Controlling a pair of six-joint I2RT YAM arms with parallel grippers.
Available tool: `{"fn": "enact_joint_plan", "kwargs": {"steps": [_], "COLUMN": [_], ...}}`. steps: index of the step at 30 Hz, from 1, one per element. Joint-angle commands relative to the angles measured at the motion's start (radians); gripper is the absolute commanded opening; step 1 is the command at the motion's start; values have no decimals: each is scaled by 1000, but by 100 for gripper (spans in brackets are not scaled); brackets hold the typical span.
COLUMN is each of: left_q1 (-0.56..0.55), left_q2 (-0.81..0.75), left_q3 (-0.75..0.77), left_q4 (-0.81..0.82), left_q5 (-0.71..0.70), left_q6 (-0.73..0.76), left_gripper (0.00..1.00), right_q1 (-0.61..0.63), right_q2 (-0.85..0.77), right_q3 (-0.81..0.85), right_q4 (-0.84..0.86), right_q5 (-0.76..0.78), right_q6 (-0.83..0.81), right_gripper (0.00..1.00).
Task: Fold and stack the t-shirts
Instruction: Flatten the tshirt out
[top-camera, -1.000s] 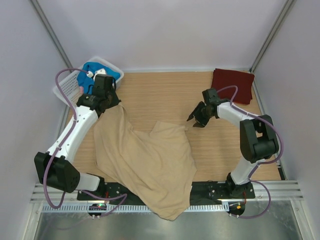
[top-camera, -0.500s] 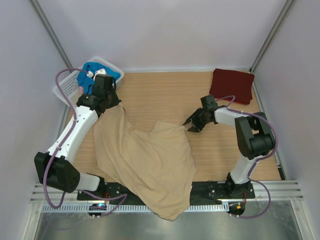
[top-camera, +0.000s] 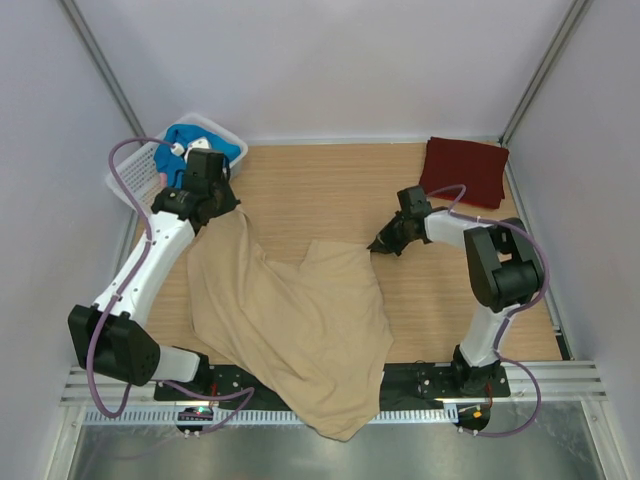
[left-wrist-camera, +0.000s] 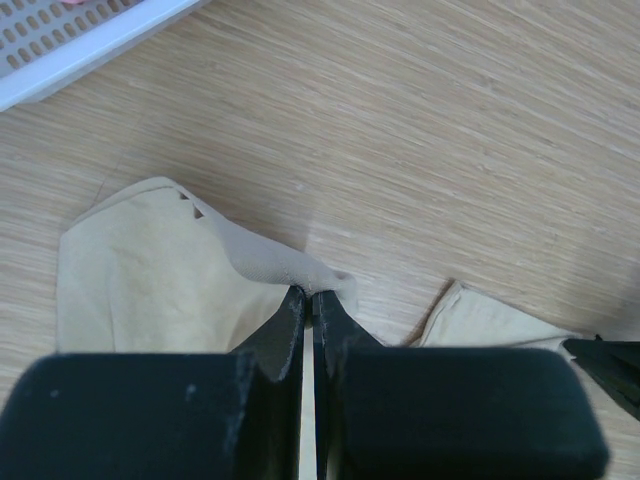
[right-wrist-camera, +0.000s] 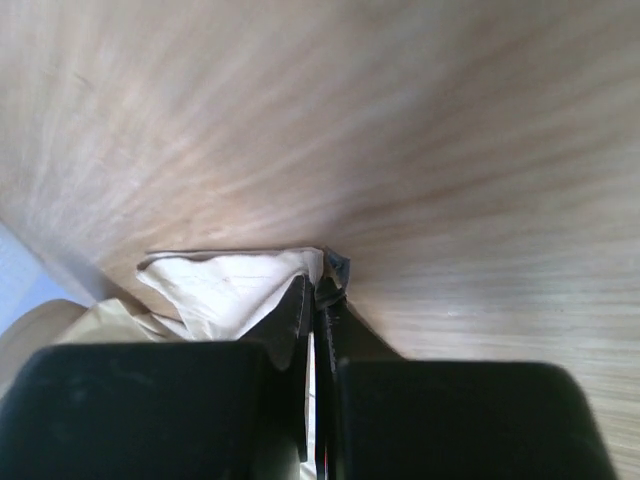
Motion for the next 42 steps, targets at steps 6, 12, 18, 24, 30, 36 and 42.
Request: {"fn": "enact_joint_plan", "kwargs": {"steps": [6, 12, 18, 24, 30, 36, 42], "left_q1": [60, 88, 90, 90, 88, 88, 88], "left_q2": [-127, -186, -282, -423, -568, -687, -704], "left_q3": [41, 85, 111, 151, 219, 283, 446], "left_q4": [-43, -112, -185, -255, -284, -267, -279], "left_q5": [-4, 13, 8, 16, 36, 53, 70], "left_q6": [-73, -155, -175, -153, -143, -110, -86], "left_gripper": [0, 0, 0, 0, 0, 1, 1], "right_q1": [-34, -41, -39, -41, -41, -39, -41], "right_q2": [-90, -262, -493, -671, -837, -951, -949], "right_q3": [304, 449, 542, 645, 754, 840, 1005], "right_q4": [-98, -163, -182, -256, -314, -350, -362], "right_q5": [154, 181, 176, 148, 81, 59, 47], "right_q6": [-345, -456, -484, -501, -524, -527, -489], "right_gripper": [1, 1, 1, 1, 1, 1, 1]}}
